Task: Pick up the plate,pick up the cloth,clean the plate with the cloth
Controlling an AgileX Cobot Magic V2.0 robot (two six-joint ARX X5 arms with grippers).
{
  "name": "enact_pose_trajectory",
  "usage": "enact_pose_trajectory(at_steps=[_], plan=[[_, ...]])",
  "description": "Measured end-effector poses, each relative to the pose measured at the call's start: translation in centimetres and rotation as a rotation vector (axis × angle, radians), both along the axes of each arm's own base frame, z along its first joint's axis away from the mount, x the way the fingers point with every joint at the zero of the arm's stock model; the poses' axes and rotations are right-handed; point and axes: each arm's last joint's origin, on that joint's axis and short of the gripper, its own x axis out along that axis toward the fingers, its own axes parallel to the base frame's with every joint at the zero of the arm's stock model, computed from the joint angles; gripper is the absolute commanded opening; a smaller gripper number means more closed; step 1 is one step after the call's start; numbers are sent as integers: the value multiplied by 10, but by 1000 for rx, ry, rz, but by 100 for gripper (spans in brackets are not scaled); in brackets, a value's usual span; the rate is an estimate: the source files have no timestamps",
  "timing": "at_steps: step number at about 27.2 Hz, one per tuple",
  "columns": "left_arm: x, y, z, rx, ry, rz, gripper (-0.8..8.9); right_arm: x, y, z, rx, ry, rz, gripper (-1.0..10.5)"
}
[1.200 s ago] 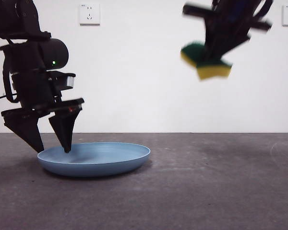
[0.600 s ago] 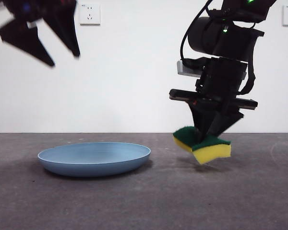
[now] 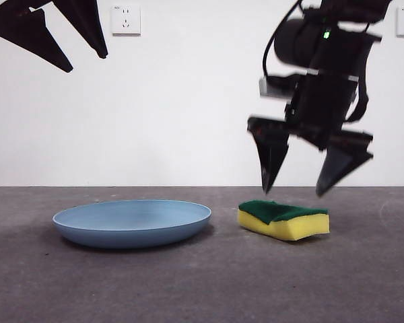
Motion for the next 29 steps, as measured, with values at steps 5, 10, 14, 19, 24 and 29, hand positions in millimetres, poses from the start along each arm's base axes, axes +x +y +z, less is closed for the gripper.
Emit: enact_pose_trajectory(at_steps=[5,10,14,19,24,29], plan=[[0,0,0,10,2,8,-6,-21,-10,53,70,-147,1,-7],[-6,-2,1,9,20,-12,-8,-59,-28,112,145,-321,10,-11],[-45,0,33,-39,-111,-63,-8,-99,-47,152,205,-454,12,-12],[-106,20,69,-96,-365,-80,-8,-148,-70,182,265,-611,24,-12],[-137,37,33,-62,-450,-10,-8,-176,-84,157,273,-657,31,-12],[-157,47,-10,-45,-434,2,-8,-194,-92,117,271,-652,31,-12]])
